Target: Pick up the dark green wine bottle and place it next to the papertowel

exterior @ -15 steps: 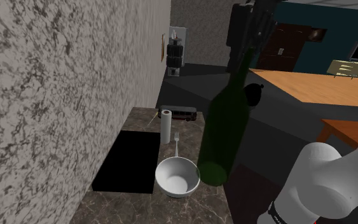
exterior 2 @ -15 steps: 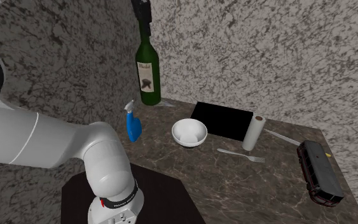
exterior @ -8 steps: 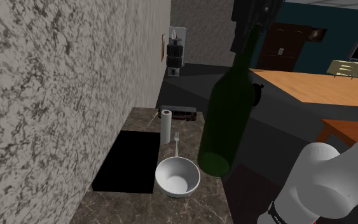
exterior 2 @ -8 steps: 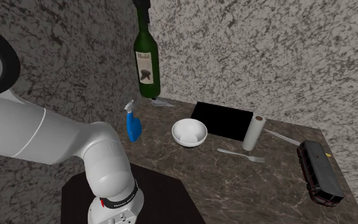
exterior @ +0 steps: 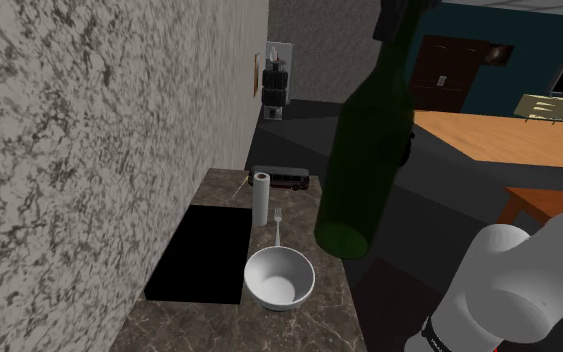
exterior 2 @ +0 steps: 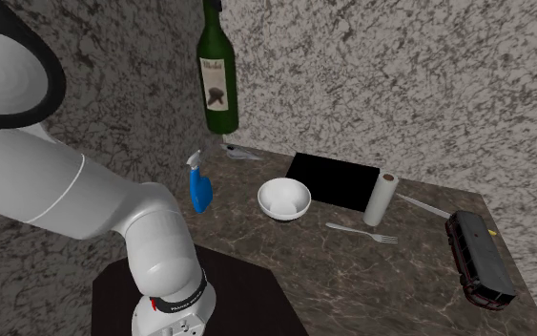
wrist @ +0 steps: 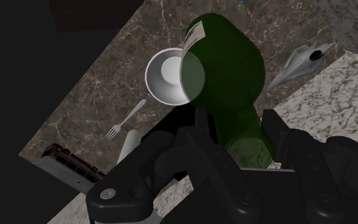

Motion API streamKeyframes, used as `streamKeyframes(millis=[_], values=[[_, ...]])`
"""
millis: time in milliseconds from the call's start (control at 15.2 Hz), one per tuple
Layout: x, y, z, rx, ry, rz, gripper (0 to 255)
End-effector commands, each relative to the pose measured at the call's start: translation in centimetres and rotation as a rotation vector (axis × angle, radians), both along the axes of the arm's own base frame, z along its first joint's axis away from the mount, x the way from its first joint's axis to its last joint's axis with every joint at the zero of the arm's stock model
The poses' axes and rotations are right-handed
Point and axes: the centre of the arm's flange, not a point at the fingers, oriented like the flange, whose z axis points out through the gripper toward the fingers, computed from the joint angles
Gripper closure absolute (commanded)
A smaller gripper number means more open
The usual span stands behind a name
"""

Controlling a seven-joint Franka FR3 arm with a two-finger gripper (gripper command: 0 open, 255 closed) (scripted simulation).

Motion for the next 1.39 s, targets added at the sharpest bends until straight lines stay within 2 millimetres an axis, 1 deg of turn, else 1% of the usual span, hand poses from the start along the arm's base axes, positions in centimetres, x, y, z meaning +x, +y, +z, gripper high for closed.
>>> streamKeyframes(millis=[0, 66, 1320], values=[[0.0, 0.0, 1.1, 0.0, 0.0, 0.0, 255], [0.0, 0.0, 1.6, 0.0, 0.0, 0.0, 255], [14.8, -19.6, -3.8, 0.0, 0.0, 0.0, 255]])
